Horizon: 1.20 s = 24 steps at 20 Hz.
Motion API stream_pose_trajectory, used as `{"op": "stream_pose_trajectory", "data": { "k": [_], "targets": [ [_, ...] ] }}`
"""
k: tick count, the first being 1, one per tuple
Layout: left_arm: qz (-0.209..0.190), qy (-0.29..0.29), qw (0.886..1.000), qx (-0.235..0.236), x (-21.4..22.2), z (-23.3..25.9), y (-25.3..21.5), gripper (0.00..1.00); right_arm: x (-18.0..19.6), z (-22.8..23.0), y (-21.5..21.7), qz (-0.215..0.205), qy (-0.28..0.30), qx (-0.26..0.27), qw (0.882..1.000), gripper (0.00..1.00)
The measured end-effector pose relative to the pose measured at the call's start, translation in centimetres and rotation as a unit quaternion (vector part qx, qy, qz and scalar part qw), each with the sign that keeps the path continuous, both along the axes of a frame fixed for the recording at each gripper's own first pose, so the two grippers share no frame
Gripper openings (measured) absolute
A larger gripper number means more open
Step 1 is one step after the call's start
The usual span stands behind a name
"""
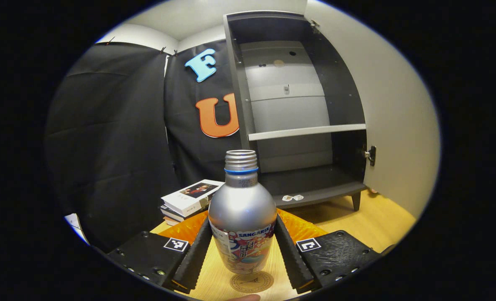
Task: Open the cabinet door with the right hand, grasp the bottle in the cabinet with the left hand and place it on the coaster, then close the cabinet door with the right hand.
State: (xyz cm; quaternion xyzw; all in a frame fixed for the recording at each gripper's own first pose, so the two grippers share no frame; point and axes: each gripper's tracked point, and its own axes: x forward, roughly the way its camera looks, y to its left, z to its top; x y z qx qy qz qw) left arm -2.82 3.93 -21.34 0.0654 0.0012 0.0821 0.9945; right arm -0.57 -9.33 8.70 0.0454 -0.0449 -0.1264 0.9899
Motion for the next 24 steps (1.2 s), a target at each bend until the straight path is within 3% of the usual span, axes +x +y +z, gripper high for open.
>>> {"op": "stream_pose_trajectory", "data": {
  "k": [4, 11, 16, 17, 18, 24],
  "targets": [
    [-0.001, 0.014, 1.0, -0.022, 0.4, -4.0, 0.3, 0.78, 1.3, -1.5, 0.2, -0.006, 0.036, 0.006, 0.999, 1.0],
    [-0.002, 0.006, 0.999, -0.052, 0.8, -8.2, 1.7, 0.82, 3.0, -4.1, -0.5, -0.036, 0.077, 0.061, 0.994, 1.0],
    [-0.007, 0.001, 0.999, -0.044, 0.8, -8.6, 1.8, 0.82, 3.8, -4.0, 0.0, -0.034, 0.075, 0.094, 0.992, 0.99],
    [-0.008, 0.001, 0.999, -0.042, 0.7, -8.5, 1.7, 0.92, 3.9, -4.1, 0.2, -0.031, 0.078, 0.094, 0.992, 0.98],
    [-0.008, 0.004, 0.999, -0.04, 0.8, -8.6, 1.7, 0.82, 4.2, -4.2, 0.5, -0.027, 0.08, 0.094, 0.992, 0.99],
    [-0.003, -0.005, 1.0, -0.029, 0.6, -8.0, 1.9, 0.86, 4.7, -4.6, 0.9, -0.013, 0.086, 0.091, 0.992, 0.98]
  ]
}}
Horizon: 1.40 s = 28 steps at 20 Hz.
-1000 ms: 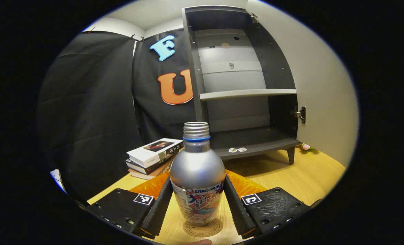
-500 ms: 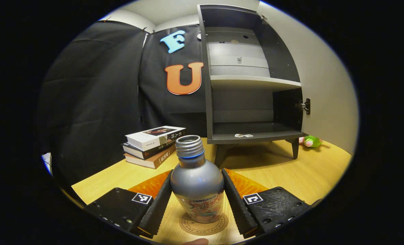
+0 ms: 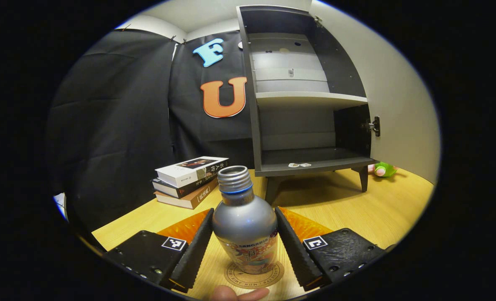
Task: Open the cabinet door with the right hand, grasp the bottle in the cabinet with the left hand and place it on the coaster, then close the cabinet door with the right hand.
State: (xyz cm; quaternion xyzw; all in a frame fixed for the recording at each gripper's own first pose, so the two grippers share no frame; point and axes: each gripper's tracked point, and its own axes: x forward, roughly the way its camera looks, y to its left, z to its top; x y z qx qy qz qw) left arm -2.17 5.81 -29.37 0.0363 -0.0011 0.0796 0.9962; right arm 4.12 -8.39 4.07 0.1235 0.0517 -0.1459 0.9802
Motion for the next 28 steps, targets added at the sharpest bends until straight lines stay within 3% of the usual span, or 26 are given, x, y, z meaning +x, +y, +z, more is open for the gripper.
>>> {"op": "stream_pose_trajectory", "data": {
  "k": [4, 17, 22, 25, 27, 28],
  "targets": [
    [-0.008, 0.012, 1.0, 0.007, -0.2, -0.1, -0.8, 0.88, 0.3, -0.7, 0.2, 0.014, 0.006, 0.012, 1.0, 0.99],
    [0.004, -0.016, 0.999, 0.046, -2.4, 7.3, -1.3, 0.92, 1.2, -1.4, 0.5, 0.054, -0.004, 0.01, 0.999, 0.99],
    [-0.026, -0.047, 0.998, 0.032, -5.7, 15.1, -3.6, 0.93, 1.3, -1.7, 0.7, 0.06, -0.01, -0.009, 0.998, 0.99],
    [-0.047, -0.025, 0.998, -0.02, -7.3, 17.5, -5.6, 0.92, 1.0, -1.0, 1.5, 0.064, -0.028, -0.04, 0.997, 0.98],
    [-0.035, -0.026, 0.998, -0.034, -8.0, 20.5, -5.4, 0.93, 0.7, -0.5, 2.0, 0.072, -0.048, -0.061, 0.994, 0.94],
    [-0.03, -0.026, 0.999, -0.035, -8.2, 22.0, -5.3, 0.92, 0.7, -0.7, 2.1, 0.067, -0.048, -0.073, 0.994, 0.97]
  ]
}}
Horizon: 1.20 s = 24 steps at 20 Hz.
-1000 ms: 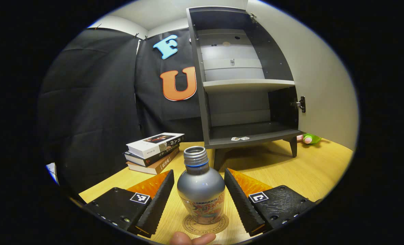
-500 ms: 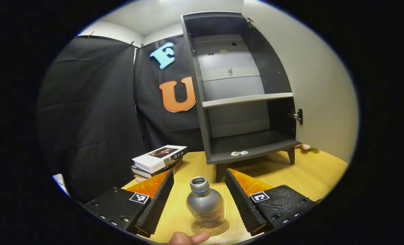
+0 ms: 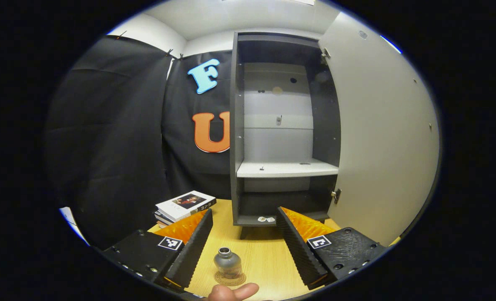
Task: Open the cabinet door with the right hand, grasp the bottle in the cabinet with the left hand and place it on the coaster, then close the cabinet door with the right hand.
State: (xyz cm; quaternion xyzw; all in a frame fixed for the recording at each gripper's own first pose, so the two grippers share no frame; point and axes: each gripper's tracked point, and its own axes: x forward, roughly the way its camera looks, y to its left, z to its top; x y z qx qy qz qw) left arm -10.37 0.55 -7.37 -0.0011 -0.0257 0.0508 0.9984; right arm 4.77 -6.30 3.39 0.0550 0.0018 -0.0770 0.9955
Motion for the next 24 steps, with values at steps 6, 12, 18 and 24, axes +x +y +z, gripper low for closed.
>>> {"op": "stream_pose_trajectory", "data": {
  "k": [6, 12, 18, 24],
  "targets": [
    [-0.014, -0.001, 1.0, 0.014, 0.2, 4.4, -0.1, 0.92, -0.3, -0.8, -0.1, -0.009, -0.009, 0.053, 0.999, 0.96],
    [-0.026, -0.002, 1.0, 0.017, -0.1, 5.3, 0.0, 0.92, -1.0, -0.4, 2.7, -0.025, -0.027, 0.028, 0.999, 0.96],
    [-0.027, 0.006, 0.999, 0.019, -0.8, 4.0, 1.9, 0.93, -0.7, -0.2, 8.9, 0.022, -0.026, -0.005, 0.999, 0.96],
    [0.001, 0.021, 1.0, 0.01, -1.4, 2.7, 5.8, 0.93, 1.0, -0.3, 14.7, 0.07, -0.02, -0.009, 0.997, 0.96]
  ]
}}
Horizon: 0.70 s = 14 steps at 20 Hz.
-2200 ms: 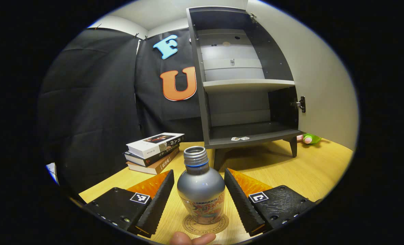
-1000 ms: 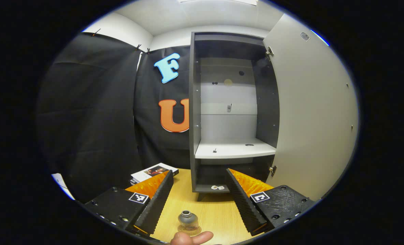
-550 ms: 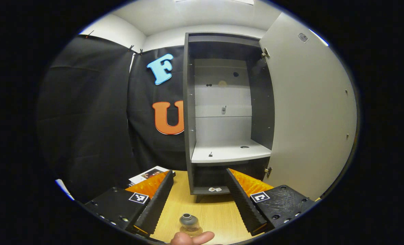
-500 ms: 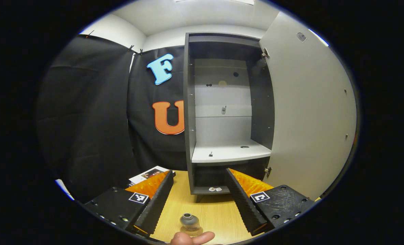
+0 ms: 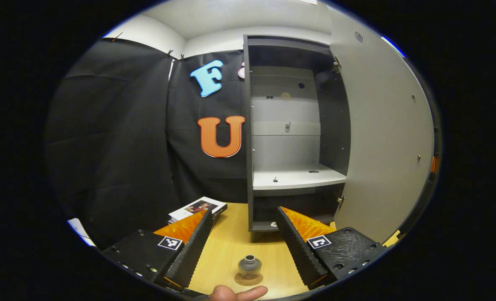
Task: Open the cabinet door with the right hand, grasp the bottle in the cabinet with the left hand and place it on the coaster, then close the cabinet door with the right hand.
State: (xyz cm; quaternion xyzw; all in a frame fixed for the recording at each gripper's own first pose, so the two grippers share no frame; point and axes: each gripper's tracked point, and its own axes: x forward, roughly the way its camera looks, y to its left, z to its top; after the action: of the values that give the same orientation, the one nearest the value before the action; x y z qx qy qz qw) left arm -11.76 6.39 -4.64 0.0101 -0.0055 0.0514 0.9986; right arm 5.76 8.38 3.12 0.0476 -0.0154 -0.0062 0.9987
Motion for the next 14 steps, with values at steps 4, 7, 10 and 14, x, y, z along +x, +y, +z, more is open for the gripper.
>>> {"op": "stream_pose_trajectory", "data": {
  "k": [4, 7, 10, 14],
  "targets": [
    [0.022, 0.006, 1.0, 0.005, -0.9, -0.8, 3.3, 0.93, 2.0, 0.4, 3.1, 0.024, 0.0, -0.01, 1.0, 0.96],
    [0.032, 0.005, 0.999, 0.008, -1.6, -0.7, 5.2, 0.93, 3.5, 0.1, 7.0, 0.052, 0.002, -0.005, 0.999, 0.97],
    [0.047, -0.004, 0.999, 0.009, -2.9, -0.3, 7.5, 0.93, 6.3, -1.1, 10.4, 0.077, 0.015, -0.019, 0.997, 0.96],
    [0.064, 0.0, 0.998, 0.025, -4.9, -1.0, 9.6, 0.93, 8.2, -0.9, 15.1, 0.112, 0.021, -0.02, 0.993, 0.97]
  ]
}}
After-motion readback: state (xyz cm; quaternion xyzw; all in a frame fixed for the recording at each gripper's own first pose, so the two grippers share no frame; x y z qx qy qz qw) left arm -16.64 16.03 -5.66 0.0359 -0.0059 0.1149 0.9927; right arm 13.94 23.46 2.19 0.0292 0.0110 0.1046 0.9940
